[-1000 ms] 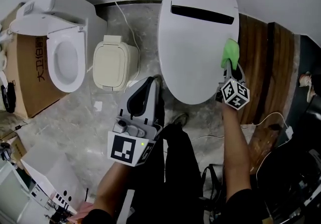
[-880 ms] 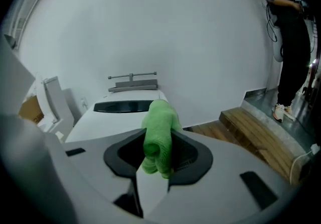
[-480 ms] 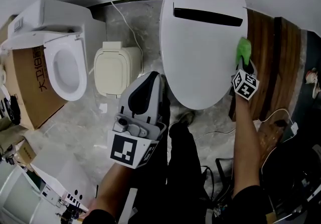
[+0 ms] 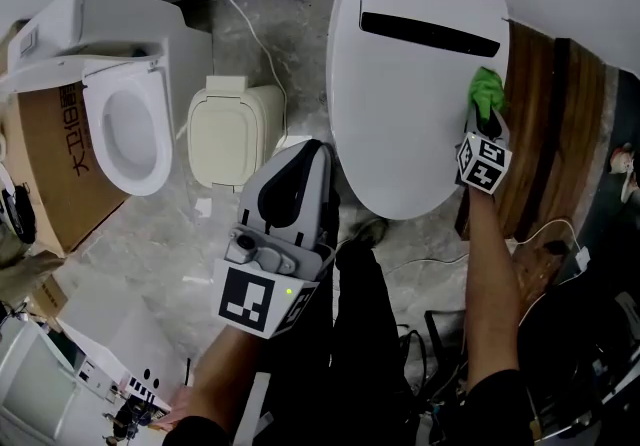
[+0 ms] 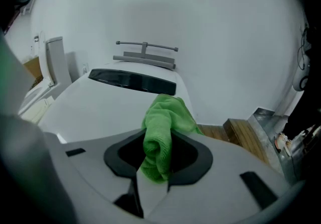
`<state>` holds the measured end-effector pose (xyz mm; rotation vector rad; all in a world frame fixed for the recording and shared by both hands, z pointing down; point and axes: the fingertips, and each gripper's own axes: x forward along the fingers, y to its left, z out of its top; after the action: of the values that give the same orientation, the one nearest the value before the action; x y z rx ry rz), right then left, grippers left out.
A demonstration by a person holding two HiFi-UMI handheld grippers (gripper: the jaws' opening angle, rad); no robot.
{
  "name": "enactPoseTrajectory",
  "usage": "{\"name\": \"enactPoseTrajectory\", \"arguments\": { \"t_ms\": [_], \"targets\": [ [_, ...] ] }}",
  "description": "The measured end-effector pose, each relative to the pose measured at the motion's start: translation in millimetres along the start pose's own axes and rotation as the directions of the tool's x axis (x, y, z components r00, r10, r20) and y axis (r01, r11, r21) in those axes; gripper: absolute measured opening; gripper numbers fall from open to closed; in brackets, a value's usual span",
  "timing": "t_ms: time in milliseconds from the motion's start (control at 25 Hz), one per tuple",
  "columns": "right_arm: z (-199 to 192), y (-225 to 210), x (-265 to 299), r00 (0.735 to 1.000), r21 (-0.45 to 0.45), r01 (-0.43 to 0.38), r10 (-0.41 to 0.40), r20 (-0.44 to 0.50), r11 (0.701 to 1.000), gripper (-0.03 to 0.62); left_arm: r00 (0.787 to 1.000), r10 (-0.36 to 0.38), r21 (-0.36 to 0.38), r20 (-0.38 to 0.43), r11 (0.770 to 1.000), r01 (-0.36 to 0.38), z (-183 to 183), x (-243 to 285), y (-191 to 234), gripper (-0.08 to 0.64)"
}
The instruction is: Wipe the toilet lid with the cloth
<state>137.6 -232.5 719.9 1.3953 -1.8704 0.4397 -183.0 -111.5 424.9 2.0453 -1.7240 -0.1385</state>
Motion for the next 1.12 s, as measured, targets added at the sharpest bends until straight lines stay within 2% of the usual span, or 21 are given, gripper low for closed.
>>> {"name": "enactPoseTrajectory", "arguments": {
  "t_ms": [120,240,360,520,800,960,1120],
  "targets": [
    [14,30,3,0.998,-0.058,-0.061,0.063,0.029,0.996,0.127,1.0,0.013,0.001,0.014,1.0,-0.014,3,-1,6,0.009],
    [25,66,3,0.989,-0.16,-0.133,0.143,0.048,0.978,0.127,0.999,0.032,-0.004,0.014,0.999,-0.032,3,-5,10,0.009],
    [35,103,3,0.973,-0.283,-0.203,0.225,0.048,0.937,0.127,0.999,0.043,-0.005,0.018,0.999,-0.043,3,-10,13,0.009],
    [43,145,1,0.947,-0.42,-0.283,0.321,0.021,0.862,0.127,0.998,0.054,-0.006,0.018,0.999,-0.054,1,-18,14,0.009],
    [44,187,-4,0.899,-0.633,-0.368,0.434,-0.055,0.681,0.127,0.996,0.081,-0.005,0.033,0.997,-0.081,-3,-35,17,0.009],
    [36,208,-12,0.872,-0.749,-0.38,0.48,-0.095,0.542,0.127,0.995,0.096,0.003,0.04,0.995,-0.096,-6,-46,18,0.009],
    [24,221,-21,0.854,-0.843,-0.354,0.507,-0.115,0.405,0.127,0.992,0.115,0.0,0.047,0.993,-0.115,-12,-58,16,0.009]
  ]
}}
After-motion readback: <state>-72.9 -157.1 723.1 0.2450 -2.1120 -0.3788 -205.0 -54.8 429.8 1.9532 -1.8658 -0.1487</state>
